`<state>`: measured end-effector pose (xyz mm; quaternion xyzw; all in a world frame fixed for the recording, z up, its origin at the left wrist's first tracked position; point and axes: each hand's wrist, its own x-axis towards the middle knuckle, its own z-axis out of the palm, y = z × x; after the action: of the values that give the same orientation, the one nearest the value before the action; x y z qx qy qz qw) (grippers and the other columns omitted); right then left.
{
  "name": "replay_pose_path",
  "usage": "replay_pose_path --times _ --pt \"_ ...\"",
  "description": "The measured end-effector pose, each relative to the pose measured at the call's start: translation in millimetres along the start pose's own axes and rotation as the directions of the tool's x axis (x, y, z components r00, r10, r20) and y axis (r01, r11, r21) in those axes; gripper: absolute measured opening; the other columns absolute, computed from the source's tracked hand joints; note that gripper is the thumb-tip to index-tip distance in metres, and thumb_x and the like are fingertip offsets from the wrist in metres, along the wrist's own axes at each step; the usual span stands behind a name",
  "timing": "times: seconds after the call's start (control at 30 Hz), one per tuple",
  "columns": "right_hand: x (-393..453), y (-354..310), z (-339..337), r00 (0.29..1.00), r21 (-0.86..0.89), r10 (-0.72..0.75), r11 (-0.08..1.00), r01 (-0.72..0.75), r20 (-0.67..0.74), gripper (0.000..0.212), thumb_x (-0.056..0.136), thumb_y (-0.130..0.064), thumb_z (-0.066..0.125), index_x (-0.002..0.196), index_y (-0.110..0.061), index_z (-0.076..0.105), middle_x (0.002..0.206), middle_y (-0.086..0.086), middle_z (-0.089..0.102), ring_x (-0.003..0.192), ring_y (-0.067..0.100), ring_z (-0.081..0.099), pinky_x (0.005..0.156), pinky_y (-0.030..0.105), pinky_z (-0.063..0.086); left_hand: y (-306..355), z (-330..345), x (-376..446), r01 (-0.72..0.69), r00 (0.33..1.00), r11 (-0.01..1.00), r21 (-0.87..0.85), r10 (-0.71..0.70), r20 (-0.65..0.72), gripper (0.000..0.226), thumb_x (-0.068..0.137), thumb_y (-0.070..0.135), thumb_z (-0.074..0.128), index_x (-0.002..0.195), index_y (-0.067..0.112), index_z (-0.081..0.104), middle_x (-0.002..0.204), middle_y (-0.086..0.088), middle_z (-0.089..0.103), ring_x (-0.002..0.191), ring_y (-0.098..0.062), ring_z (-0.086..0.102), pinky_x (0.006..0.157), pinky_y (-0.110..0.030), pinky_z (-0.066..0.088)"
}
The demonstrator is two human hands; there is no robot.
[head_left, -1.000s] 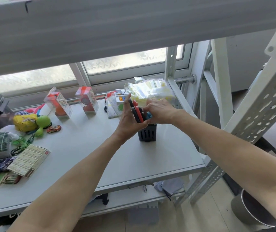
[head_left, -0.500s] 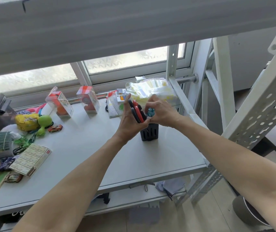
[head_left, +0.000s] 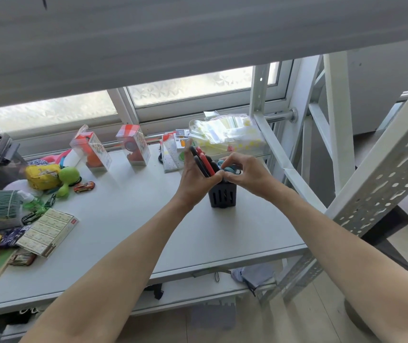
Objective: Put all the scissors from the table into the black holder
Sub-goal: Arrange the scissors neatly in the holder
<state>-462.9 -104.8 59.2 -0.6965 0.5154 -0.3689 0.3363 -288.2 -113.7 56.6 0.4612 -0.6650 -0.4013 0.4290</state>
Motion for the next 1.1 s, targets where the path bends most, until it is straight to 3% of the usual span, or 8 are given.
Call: replay_pose_path --times 0.13,0.2,0.33,0.53,0.67,0.8,0.93,1.1 --pt "2 -7 -25 0.984 0.022 0.064 0.997 -0.069 0.165 0.049 0.088 -0.017 0.068 0.134 -0.016 0.051 0.127 0.002 0.060 0.116 0.012 0.057 0.096 0.023 0.046 2 -2 -2 -0.011 1.000 0.999 0.040 0.010 0.020 0.115 0.076 0.012 0.080 0.155 0.026 -0.002 0.108 -0.005 0.055 0.105 -0.024 0.067 0.093 -0.039 0.057" --pt "0 -5 -33 0.977 -0.010 0.095 0.995 -0.095 0.189 0.058 0.089 -0.018 0.067 0.142 -0.018 0.044 0.124 0.001 0.060 0.112 0.013 0.058 0.092 0.023 0.048 2 -3 -3 -0.014 1.000 0.999 0.052 0.013 0.027 0.115 0.076 0.010 0.080 0.155 0.026 -0.003 0.113 -0.005 0.054 0.106 -0.020 0.066 0.093 -0.037 0.057" --pt "-2 -4 -28 0.991 -0.152 0.070 0.987 -0.053 0.112 0.051 0.086 -0.025 0.072 0.134 -0.020 0.055 0.106 -0.004 0.062 0.091 0.012 0.061 0.081 0.022 0.050 2 -1 -4 -0.020 0.999 0.997 0.073 0.018 0.032 0.119 0.077 0.006 0.081 0.156 0.022 -0.007 0.108 0.021 0.045 0.096 0.013 0.059 0.085 -0.015 0.053" --pt "-2 -7 -2 0.988 -0.196 0.058 0.977 -0.086 -0.145 0.040 0.086 -0.025 0.072 0.122 -0.015 0.058 0.076 -0.001 0.056 0.066 0.009 0.053 0.070 0.029 0.052 1 -2 -4 -0.025 0.997 0.997 0.078 0.019 0.075 0.125 0.073 0.011 0.086 0.156 0.020 -0.008 0.103 0.020 0.049 0.097 0.005 0.063 0.083 -0.014 0.054" --pt "0 -13 -6 0.992 -0.240 0.123 0.962 -0.130 -0.043 0.048 0.081 -0.027 0.076 0.123 -0.018 0.054 0.082 0.003 0.059 0.073 0.016 0.060 0.073 0.034 0.058 -3 -7 -4 -0.009 0.994 0.995 0.098 -0.001 0.109 0.130 0.070 0.015 0.089 0.156 0.020 -0.009 0.107 0.021 0.050 0.095 0.010 0.064 0.080 -0.010 0.053" --pt "5 -14 -30 0.975 -0.193 0.170 0.971 -0.142 0.141 0.062 0.084 -0.024 0.074 0.140 -0.023 0.047 0.104 0.006 0.060 0.082 0.022 0.067 0.078 0.031 0.059 -11 -16 -4 0.018 0.984 0.979 0.203 -0.053 0.170 0.125 0.063 0.031 0.092 0.153 0.015 0.007 0.122 0.010 0.058 0.120 -0.011 0.059 0.105 -0.035 0.049" --pt "11 -13 -34 0.981 -0.127 0.135 0.985 -0.118 0.140 0.042 0.088 -0.011 0.069 0.129 -0.009 0.059 0.087 0.009 0.070 0.075 0.021 0.070 0.079 0.032 0.060 -17 -19 0 0.017 0.962 0.955 0.296 -0.096 0.254 0.090 0.068 0.028 0.089 0.143 0.014 0.039 0.122 0.013 0.054 0.114 -0.007 0.053 0.106 -0.029 0.046" --pt "16 -12 -33 0.972 -0.229 0.179 0.963 -0.141 0.154 0.031 0.082 -0.016 0.076 0.110 -0.012 0.064 0.082 0.005 0.068 0.072 0.019 0.069 0.076 0.036 0.060 -23 -15 6 0.037 0.959 0.949 0.312 -0.121 0.255 0.076 0.071 0.028 0.086 0.137 0.017 0.050 0.129 -0.001 0.057 0.115 -0.013 0.056 0.097 -0.024 0.047"
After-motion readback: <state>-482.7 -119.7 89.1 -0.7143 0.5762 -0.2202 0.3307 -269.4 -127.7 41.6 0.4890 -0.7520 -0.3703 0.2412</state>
